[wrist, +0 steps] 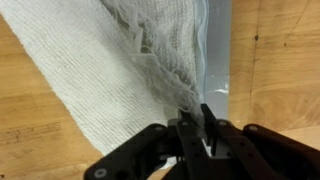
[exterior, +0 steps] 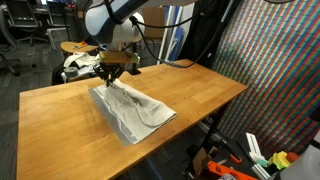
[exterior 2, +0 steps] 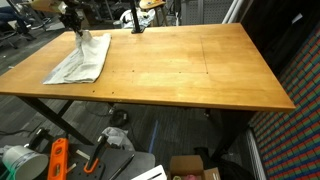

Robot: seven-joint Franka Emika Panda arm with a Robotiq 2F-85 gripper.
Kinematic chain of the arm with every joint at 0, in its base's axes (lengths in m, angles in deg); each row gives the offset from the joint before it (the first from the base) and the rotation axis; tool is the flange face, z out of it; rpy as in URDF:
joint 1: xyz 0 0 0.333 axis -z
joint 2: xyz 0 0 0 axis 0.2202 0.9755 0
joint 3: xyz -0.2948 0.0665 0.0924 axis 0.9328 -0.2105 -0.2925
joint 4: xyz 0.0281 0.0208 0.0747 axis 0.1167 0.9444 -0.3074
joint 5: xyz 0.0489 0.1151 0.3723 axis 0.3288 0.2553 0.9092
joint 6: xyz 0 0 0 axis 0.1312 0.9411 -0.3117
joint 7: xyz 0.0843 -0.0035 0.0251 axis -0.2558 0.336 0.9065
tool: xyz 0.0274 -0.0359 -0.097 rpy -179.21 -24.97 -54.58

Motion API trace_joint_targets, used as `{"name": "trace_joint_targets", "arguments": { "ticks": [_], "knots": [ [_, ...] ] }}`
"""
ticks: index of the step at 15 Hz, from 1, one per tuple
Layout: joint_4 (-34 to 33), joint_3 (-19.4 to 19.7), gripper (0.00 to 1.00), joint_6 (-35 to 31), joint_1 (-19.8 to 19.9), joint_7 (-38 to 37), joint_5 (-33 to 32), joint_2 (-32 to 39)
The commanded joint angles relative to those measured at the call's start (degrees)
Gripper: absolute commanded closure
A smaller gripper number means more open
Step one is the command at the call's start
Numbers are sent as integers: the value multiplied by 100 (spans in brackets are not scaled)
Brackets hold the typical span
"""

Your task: Fold the white towel in half from right to left

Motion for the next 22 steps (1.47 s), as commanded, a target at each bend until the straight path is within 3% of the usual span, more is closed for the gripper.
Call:
{"name": "trace_joint_targets", "arguments": {
  "ticks": [1,8,17,18,19,22],
  "knots": [
    [-319,258,84,-226,-327,-747,-283,221],
    [-1041,551,84,-193,-630,-2005,-413,672],
    [-1415,151,85,340,-368,-1906,155,695],
    [-1416,121,60,405,-359,-1869,199,675],
    [-1342,80,60,388,-339,-1762,230,624],
    [-881,-100,42,278,-215,-1269,369,241]
  ]
}}
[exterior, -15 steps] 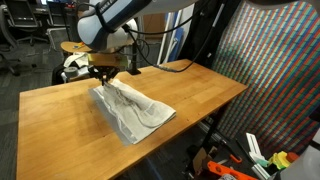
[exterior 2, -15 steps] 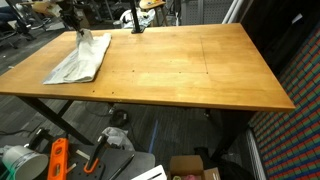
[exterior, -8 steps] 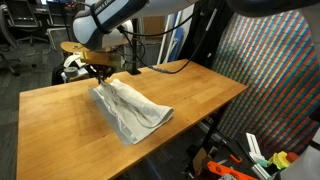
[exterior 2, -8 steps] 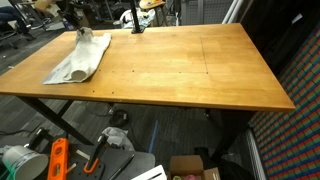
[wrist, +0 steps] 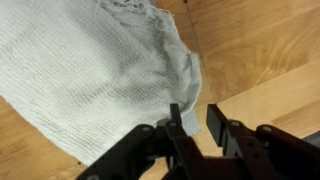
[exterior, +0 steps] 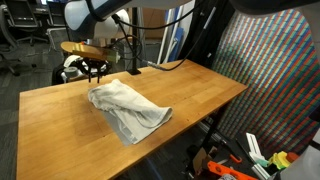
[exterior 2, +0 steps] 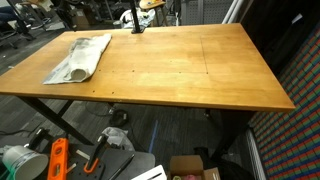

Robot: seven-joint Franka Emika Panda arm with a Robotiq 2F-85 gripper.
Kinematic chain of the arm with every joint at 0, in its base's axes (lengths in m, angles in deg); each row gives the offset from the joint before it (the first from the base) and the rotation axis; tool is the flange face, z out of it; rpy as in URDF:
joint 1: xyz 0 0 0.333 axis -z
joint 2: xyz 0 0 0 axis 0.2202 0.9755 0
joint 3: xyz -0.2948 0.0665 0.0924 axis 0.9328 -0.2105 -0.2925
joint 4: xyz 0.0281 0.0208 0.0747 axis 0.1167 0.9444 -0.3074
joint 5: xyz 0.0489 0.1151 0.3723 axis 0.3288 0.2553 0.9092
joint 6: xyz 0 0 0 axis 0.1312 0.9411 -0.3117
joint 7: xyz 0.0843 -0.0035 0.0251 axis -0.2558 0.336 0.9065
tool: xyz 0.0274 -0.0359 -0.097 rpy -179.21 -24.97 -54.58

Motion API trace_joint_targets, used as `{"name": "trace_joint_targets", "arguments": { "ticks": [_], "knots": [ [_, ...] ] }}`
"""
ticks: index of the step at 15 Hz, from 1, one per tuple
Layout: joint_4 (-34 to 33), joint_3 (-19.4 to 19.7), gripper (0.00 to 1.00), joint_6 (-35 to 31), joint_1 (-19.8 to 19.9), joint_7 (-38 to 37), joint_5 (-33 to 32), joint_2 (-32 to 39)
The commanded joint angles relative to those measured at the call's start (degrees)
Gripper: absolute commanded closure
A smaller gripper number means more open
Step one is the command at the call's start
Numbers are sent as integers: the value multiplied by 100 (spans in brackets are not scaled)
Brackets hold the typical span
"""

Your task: Fold the white towel in half from right to left

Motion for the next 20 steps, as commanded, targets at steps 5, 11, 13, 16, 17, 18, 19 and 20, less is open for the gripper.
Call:
{"name": "trace_joint_targets", "arguments": {
  "ticks": [5,11,13,16,17,18,19,20],
  "knots": [
    [1331,-470,4,64,527,1547,611,-1303],
    [2958,-754,0,1051,1129,3583,1468,-2352],
    [3526,-709,0,934,1053,3871,1285,-2560],
    [4344,-698,0,702,916,4059,931,-2859],
    [4559,-715,0,635,896,4108,886,-2934],
    [4742,-728,0,538,883,4158,859,-3000],
    [4938,-742,0,372,859,4194,841,-3059],
    [5085,-753,0,237,837,4203,806,-3108]
  ]
}}
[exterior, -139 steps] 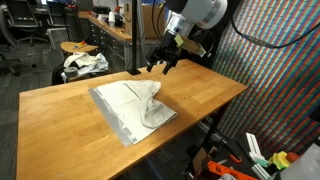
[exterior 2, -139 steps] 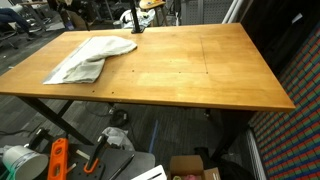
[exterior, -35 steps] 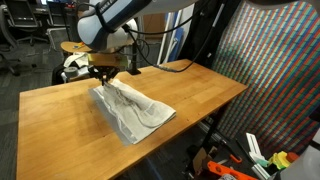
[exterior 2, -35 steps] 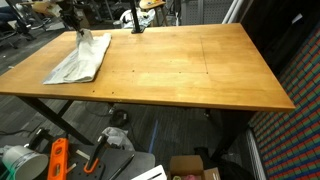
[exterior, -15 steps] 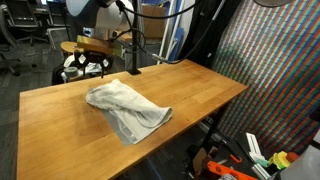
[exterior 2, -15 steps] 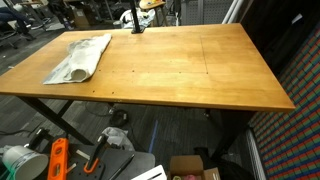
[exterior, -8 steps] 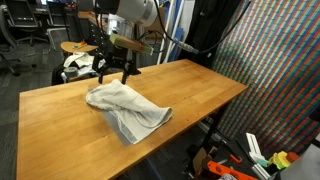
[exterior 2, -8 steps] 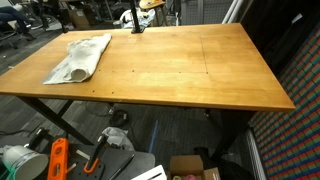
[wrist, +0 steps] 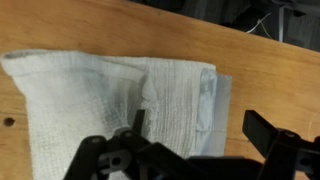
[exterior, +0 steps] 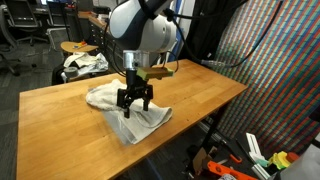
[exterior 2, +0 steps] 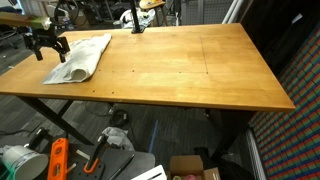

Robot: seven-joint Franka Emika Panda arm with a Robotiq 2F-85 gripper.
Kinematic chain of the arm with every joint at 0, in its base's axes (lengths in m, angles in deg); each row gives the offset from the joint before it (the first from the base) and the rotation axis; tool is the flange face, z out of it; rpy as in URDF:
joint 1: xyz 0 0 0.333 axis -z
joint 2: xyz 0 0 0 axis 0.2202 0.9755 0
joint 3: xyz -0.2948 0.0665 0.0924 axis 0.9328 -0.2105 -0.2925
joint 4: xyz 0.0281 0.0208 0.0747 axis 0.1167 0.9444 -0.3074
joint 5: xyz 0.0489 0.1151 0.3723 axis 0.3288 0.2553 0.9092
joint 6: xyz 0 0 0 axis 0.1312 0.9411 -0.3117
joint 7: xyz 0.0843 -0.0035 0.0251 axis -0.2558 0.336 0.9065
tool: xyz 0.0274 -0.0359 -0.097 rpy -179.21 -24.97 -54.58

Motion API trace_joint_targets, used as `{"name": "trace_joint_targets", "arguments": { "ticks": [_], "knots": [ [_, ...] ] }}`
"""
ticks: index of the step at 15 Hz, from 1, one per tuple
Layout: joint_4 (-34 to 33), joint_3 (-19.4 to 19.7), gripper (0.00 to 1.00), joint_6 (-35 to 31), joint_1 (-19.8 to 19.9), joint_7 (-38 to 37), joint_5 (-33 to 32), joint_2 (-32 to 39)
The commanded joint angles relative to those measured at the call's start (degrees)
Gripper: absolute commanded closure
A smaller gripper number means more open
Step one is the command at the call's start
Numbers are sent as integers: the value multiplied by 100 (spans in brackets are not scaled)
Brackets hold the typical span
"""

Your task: Fold the white towel in half from right to left

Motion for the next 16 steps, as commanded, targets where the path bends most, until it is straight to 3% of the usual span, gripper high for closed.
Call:
{"name": "trace_joint_targets", "arguments": {
  "ticks": [1,6,10,11,13,16],
  "knots": [
    [764,-50,0,-570,-58,139,-179,-458],
    [968,-44,0,-1733,-56,21,-223,-185],
    [1075,14,1,-2062,-94,-182,-533,-83],
    [1079,26,26,-1990,-95,-193,-630,-64],
    [1122,30,29,-1926,-90,-231,-751,-66],
    [1142,40,56,-1985,-68,-282,-784,-67]
  ]
}}
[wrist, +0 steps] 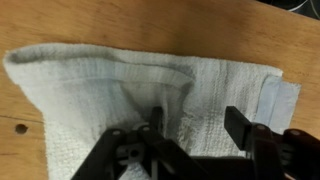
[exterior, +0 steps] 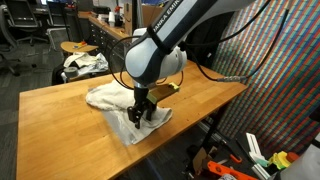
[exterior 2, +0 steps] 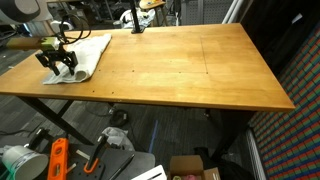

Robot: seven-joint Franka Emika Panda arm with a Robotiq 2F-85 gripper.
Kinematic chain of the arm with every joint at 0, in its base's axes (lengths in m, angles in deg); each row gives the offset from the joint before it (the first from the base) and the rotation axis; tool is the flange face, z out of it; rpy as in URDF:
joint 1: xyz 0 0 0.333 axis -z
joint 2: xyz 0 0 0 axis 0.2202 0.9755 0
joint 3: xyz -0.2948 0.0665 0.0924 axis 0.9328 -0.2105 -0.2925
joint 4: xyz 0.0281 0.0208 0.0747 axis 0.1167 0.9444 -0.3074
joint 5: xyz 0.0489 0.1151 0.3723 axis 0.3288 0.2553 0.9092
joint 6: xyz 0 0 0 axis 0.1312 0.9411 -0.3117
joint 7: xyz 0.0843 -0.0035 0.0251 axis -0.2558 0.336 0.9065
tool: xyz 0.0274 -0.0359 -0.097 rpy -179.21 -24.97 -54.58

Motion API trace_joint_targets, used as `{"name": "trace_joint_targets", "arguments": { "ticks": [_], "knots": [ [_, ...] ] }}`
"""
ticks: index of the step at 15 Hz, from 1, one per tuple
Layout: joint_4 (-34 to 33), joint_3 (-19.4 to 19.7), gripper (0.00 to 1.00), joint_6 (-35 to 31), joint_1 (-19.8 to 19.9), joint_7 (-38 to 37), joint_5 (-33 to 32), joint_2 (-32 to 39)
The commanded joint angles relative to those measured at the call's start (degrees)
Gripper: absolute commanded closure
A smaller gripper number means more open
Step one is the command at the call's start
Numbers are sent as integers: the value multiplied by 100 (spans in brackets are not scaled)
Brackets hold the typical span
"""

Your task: Fold the white towel in half from right to left

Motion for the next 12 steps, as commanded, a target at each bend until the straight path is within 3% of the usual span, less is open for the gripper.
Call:
{"name": "trace_joint_targets", "arguments": {
  "ticks": [1,5,7,9,12],
  "knots": [
    [78,40,63,-84,-8,-184,-152,-72],
    [38,101,92,-142,-6,-315,-197,-38],
    [10,138,96,-112,-6,-388,-245,-45],
    [-6,162,91,-148,-16,-493,-304,-34],
    [-43,202,90,-88,-20,-641,-448,-44]
  ]
}}
